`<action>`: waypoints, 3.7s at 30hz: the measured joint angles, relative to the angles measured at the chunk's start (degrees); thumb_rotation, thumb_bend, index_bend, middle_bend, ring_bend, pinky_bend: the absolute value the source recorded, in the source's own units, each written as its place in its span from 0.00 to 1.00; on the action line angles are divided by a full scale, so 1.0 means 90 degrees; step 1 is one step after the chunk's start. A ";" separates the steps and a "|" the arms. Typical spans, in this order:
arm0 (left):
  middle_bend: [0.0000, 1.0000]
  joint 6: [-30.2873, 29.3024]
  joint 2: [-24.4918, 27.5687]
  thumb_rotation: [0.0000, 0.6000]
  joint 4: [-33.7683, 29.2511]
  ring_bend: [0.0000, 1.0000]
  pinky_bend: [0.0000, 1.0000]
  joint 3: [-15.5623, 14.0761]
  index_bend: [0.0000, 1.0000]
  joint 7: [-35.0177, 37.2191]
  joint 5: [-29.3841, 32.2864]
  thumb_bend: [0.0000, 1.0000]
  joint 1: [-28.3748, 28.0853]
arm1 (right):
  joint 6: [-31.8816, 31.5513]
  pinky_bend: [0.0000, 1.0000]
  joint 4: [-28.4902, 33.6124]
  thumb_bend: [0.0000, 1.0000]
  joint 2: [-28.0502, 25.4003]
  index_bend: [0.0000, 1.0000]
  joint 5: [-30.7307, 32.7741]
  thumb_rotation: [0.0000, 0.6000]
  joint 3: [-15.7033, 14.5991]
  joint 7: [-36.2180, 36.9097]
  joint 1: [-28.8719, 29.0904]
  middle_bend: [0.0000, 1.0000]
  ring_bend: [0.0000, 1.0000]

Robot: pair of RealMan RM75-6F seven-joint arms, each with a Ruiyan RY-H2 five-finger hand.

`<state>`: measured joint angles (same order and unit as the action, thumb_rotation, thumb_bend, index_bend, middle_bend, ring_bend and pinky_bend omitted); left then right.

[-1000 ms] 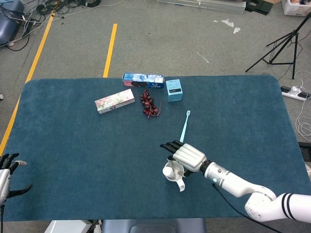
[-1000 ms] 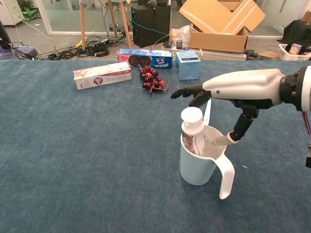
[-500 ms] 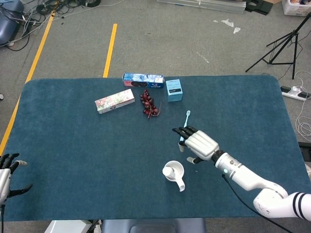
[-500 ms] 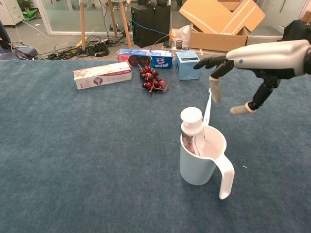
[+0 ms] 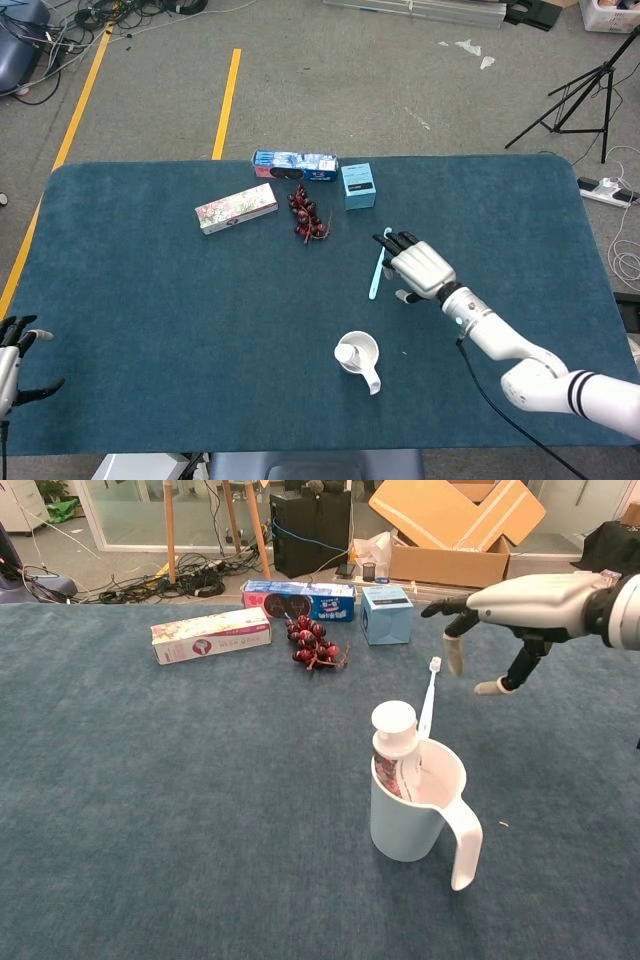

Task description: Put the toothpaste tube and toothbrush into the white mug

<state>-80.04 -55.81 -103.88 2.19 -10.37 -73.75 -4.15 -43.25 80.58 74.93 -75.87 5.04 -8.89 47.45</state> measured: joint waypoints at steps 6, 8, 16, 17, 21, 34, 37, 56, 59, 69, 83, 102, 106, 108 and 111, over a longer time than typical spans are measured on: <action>0.16 0.0011 0.0017 1.00 0.0014 0.10 0.07 0.0001 0.33 0.0041 0.0010 0.07 0.0003 | 0.0360 0.11 -0.0718 0.36 0.0519 0.46 0.0084 1.00 -0.0056 0.0044 0.0136 0.01 0.00; 0.16 0.0014 0.0020 1.00 0.0013 0.10 0.07 0.0000 0.33 0.0044 0.0006 0.07 0.0002 | 0.0472 0.11 -0.0920 0.35 0.0652 0.44 0.0100 1.00 -0.0082 0.0063 0.0176 0.00 0.00; 0.16 0.0033 0.0010 1.00 0.0025 0.10 0.07 -0.0004 0.33 0.0022 0.0016 0.07 -0.0007 | 0.0106 0.11 -0.1793 0.08 0.1280 0.27 -0.0056 1.00 -0.0108 -0.0184 0.0171 0.00 0.00; 0.16 0.0035 0.0010 1.00 0.0026 0.10 0.07 -0.0001 0.33 0.0020 0.0021 0.07 -0.0009 | 0.0047 0.11 -0.1903 0.06 0.1364 0.25 -0.0084 1.00 -0.0104 -0.0201 0.0169 0.00 0.00; 0.16 0.0043 0.0015 1.00 0.0037 0.10 0.07 0.0007 0.33 0.0038 0.0050 0.07 -0.0009 | -0.0146 0.11 -0.2371 0.00 0.1704 0.20 -0.0233 1.00 -0.0090 -0.0194 0.0175 0.00 0.00; 0.16 0.0057 0.0065 1.00 0.0046 0.10 0.07 0.0019 0.33 0.0159 0.0060 0.07 -0.0002 | -0.0338 0.11 -0.3672 0.00 0.2628 0.19 -0.0759 1.00 -0.0140 0.0604 0.0329 0.00 0.00; 0.16 0.0045 0.0077 1.00 0.0040 0.10 0.07 0.0016 0.33 0.0187 0.0040 0.07 0.0006 | -0.0370 0.11 -0.3817 0.00 0.2743 0.19 -0.0840 1.00 -0.0150 0.0740 0.0361 0.00 0.00; 0.17 0.0065 0.0104 1.00 0.0051 0.10 0.07 0.0006 0.33 0.0259 0.0017 0.07 0.0011 | -0.0450 0.11 -0.4378 0.00 0.3254 0.19 -0.1004 1.00 -0.0090 0.1192 0.0506 0.00 0.00; 0.17 0.0071 0.0103 1.00 0.0049 0.10 0.07 0.0002 0.33 0.0243 0.0019 0.07 0.0008 | -0.0439 0.11 -0.4474 0.00 0.3378 0.19 -0.0990 1.00 -0.0048 0.1346 0.0542 0.00 0.00; 0.17 0.0043 0.0106 1.00 0.0032 0.10 0.07 0.0001 0.33 0.0244 0.0004 0.07 0.0020 | -0.0524 0.11 -0.4516 0.05 0.3413 0.24 -0.1038 1.00 0.0006 0.1631 0.0605 0.00 0.00; 0.17 0.0038 0.0090 1.00 0.0022 0.10 0.07 -0.0003 0.33 0.0193 0.0005 0.07 0.0019 | 0.0219 0.11 -0.3887 0.17 0.2933 0.42 -0.0668 1.00 0.0089 0.1341 0.0664 0.00 0.00; 0.17 0.0022 0.0103 1.00 0.0011 0.10 0.07 -0.0004 0.33 0.0227 -0.0017 0.07 0.0029 | 0.0452 0.11 -0.3911 0.21 0.2990 0.50 -0.0534 1.00 0.0073 0.1173 0.0668 0.01 0.00; 0.17 0.0019 0.0107 1.00 0.0008 0.10 0.07 0.0000 0.33 0.0236 -0.0010 0.07 0.0032 | 0.0475 0.11 -0.3942 0.22 0.3015 0.51 -0.0528 1.00 0.0074 0.1177 0.0677 0.01 0.00; 0.17 0.0020 0.0109 1.00 0.0012 0.10 0.07 0.0001 0.33 0.0242 -0.0010 0.07 0.0031 | 0.0481 0.11 -0.3951 0.22 0.3023 0.52 -0.0528 1.00 0.0074 0.1183 0.0681 0.01 0.00; 0.17 0.0019 0.0114 1.00 0.0008 0.10 0.07 -0.0001 0.33 0.0249 -0.0014 0.07 0.0034 | 0.0487 0.11 -0.3963 0.23 0.3034 0.54 -0.0528 1.00 0.0076 0.1191 0.0684 0.02 0.00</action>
<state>-79.86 -54.78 -103.81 2.18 -8.13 -73.88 -3.85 -38.86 44.92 102.24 -80.62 5.73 1.83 53.61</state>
